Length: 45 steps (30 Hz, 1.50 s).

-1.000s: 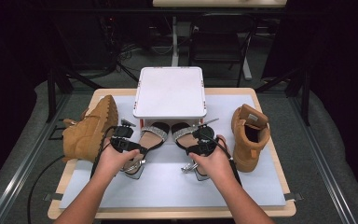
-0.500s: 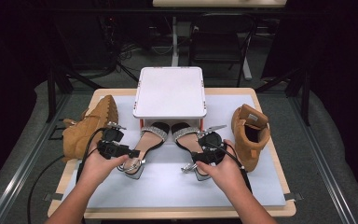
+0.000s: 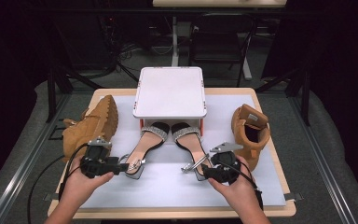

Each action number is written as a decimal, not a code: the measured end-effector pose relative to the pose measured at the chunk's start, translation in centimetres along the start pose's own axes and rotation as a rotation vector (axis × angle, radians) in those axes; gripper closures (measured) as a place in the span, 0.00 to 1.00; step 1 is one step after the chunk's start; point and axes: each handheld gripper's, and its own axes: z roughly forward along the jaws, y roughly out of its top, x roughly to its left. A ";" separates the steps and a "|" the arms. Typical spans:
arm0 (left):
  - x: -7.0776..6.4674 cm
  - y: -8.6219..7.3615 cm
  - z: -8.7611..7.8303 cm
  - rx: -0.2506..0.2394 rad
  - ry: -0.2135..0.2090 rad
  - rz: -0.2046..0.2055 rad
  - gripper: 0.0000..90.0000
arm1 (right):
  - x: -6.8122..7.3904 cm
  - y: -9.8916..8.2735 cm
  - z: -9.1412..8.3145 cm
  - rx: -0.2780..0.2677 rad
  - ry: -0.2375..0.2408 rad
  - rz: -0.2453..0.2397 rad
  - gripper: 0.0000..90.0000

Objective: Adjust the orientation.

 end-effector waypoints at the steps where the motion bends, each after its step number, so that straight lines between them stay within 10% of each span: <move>1: 0.0 -0.3 0.0 -0.009 -0.003 0.004 0.50 | 0.0 -0.4 0.0 -0.006 0.002 -0.005 0.48; 19: 1.2 -5.4 1.7 -0.020 -0.003 0.033 0.50 | -0.6 -6.4 2.5 -0.037 0.083 0.042 0.44; 45: 0.8 -4.1 6.0 -0.038 -0.001 0.065 0.48 | -0.2 -6.1 5.9 -0.035 0.067 0.032 0.42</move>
